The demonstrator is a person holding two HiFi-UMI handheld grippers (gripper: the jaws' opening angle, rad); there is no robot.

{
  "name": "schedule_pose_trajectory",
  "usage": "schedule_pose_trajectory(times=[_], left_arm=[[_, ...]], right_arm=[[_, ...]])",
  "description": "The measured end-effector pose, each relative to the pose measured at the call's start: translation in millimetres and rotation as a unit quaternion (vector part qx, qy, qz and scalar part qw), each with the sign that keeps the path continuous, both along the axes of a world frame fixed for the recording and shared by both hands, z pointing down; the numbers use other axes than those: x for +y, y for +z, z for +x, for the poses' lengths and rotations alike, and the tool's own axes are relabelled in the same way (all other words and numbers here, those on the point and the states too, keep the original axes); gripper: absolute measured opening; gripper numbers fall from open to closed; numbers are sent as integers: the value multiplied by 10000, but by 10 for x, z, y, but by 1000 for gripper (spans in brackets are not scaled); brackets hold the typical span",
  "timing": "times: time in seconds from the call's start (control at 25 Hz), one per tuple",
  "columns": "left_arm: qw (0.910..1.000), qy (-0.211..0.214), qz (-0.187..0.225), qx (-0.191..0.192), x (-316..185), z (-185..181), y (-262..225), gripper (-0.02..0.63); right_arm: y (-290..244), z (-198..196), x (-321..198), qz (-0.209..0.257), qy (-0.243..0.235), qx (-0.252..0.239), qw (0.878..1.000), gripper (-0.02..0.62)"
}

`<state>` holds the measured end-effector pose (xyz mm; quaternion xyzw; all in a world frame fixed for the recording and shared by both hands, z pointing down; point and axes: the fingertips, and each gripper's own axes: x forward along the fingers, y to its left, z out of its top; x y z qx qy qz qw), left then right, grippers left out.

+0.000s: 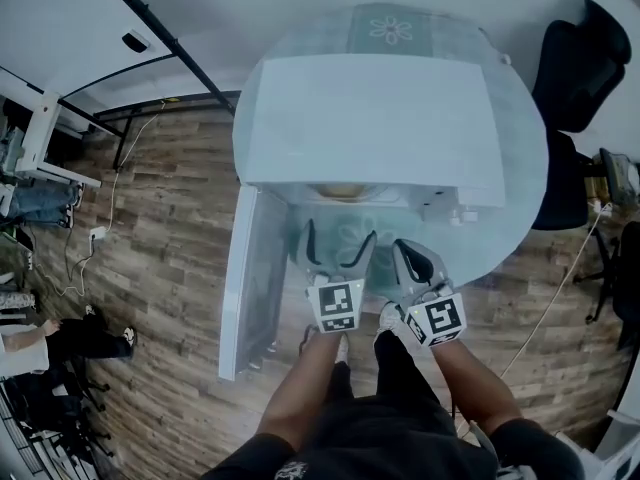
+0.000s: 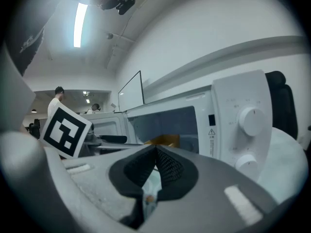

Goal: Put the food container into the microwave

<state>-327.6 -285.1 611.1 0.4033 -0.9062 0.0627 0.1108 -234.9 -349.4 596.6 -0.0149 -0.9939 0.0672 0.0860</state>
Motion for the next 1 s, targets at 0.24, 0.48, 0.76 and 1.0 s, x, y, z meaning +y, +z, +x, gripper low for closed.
schedule_pose_trajectory(times=[0.24,0.48,0.76,1.0], left_arm=[[9985,331,341,-278,339,462,-651,360],[9941,513,745,-592,621,694,-1180,116],[9913,671,883,-702,874,854,-1507,5],[9896,825,938,-716,1091,987,-1635,5]], right_arm=[[-638,253,243,122,106,-389,9991,2],[-1232,400,507,342,102,-825,9960,2],[-1583,440,970,498,-29,-1039,9933,2],[-1773,540,1247,729,0,-1101,9912,2]])
